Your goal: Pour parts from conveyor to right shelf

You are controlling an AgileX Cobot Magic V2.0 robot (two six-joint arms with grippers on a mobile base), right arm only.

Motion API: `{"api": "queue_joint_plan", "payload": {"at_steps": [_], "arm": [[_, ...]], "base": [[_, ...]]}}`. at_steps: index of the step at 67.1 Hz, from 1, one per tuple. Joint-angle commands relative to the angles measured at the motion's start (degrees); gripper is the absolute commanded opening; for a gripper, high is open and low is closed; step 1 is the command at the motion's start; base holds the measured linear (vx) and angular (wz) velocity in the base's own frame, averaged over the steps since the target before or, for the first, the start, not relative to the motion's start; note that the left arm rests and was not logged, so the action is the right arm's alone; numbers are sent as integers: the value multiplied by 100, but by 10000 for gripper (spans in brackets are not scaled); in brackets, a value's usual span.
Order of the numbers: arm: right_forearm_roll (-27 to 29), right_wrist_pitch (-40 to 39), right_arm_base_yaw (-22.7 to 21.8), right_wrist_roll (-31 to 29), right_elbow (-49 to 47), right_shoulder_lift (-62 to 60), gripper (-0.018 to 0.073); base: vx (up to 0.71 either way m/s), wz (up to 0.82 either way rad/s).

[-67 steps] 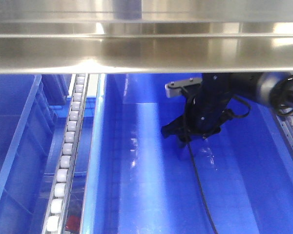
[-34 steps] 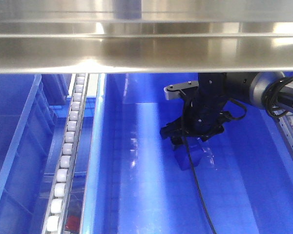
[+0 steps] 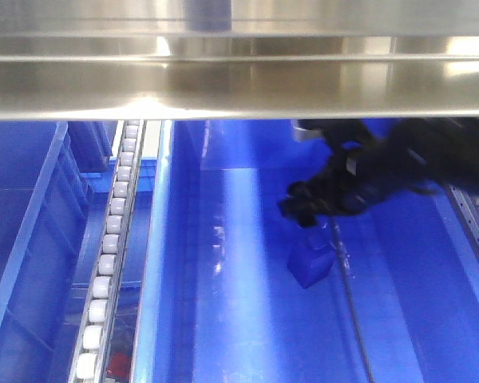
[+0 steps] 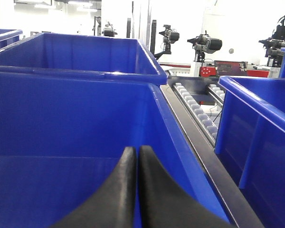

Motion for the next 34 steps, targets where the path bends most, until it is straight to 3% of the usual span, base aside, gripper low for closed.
{"api": "queue_joint_plan", "payload": {"at_steps": [1,16,34], "arm": [[-15,-903,-3,-54,404,-809,586],[-8,-1663,-3,-159,1568,-2459,586],[72,-1738,-3,-181,2587,-4513,585]], "base": [[0,0],[0,0],[0,0]]}}
